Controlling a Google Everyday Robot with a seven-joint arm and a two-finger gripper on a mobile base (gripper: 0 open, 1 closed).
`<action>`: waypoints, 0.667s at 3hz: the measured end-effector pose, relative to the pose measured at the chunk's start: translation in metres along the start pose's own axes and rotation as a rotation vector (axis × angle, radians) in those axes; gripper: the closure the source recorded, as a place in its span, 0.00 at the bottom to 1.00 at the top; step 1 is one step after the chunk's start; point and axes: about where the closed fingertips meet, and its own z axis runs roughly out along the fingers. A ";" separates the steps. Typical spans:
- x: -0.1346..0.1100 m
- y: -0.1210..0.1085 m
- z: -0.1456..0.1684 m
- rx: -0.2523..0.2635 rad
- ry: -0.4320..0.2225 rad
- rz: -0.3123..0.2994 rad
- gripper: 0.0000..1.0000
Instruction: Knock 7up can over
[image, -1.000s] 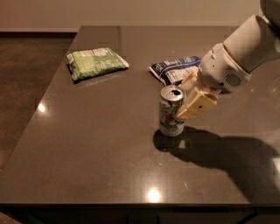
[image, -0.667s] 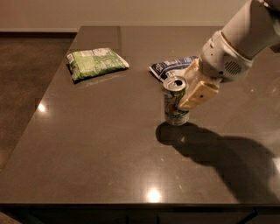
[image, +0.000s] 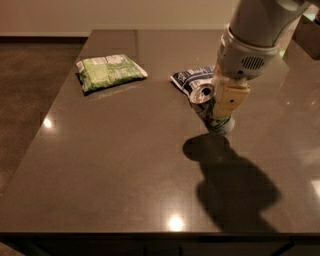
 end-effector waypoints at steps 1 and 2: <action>0.008 -0.001 0.007 -0.015 0.155 -0.054 0.82; 0.010 -0.006 0.017 -0.035 0.234 -0.100 0.59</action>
Offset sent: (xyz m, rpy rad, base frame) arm -0.0108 -0.0229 -0.0279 -0.3971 0.1773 0.1163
